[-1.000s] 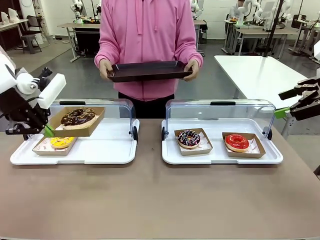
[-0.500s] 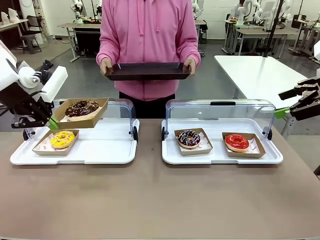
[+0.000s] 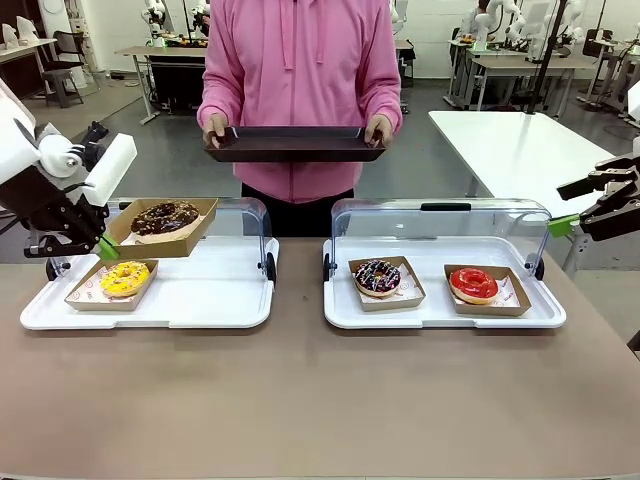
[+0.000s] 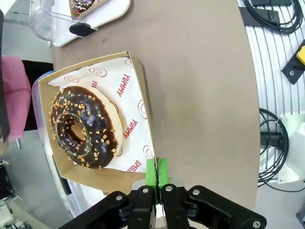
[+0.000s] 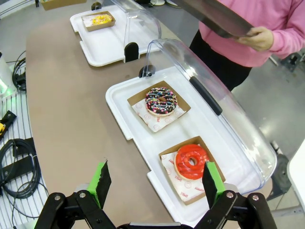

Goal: Provide the desired donut to the person.
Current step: Place the picked Paper togo box onto the Handle tray extended by the person.

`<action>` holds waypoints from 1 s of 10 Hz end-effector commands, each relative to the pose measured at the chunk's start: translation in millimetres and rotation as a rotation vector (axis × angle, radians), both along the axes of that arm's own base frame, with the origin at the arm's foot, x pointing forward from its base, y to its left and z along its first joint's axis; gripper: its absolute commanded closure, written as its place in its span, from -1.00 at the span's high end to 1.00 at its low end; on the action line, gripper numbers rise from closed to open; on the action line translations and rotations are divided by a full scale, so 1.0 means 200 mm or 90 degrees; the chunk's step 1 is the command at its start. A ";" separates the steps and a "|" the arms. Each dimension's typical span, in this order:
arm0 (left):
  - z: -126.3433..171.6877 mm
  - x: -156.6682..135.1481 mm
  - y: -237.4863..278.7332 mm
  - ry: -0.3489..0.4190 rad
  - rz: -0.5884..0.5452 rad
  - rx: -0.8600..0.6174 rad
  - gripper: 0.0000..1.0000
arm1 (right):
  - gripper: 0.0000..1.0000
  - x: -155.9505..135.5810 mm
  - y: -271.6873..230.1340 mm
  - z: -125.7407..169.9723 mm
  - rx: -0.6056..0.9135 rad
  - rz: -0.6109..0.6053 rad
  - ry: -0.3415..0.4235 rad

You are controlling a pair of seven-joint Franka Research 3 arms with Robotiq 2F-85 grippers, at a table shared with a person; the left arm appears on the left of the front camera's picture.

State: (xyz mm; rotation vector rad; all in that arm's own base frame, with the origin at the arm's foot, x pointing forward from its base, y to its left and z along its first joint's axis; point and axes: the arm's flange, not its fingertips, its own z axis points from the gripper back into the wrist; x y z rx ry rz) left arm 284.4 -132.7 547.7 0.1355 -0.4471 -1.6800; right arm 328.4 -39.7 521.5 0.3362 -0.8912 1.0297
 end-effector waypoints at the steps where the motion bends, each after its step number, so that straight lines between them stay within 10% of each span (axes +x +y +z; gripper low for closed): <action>1: 0.00 0.01 -0.01 -0.011 0.006 0.005 -1.00 | 1.00 0.02 0.01 0.00 0.016 -0.001 0.000; 10: 0.00 0.01 -0.01 -0.011 0.006 0.005 -1.00 | 1.00 0.02 0.01 0.00 0.016 -0.001 0.000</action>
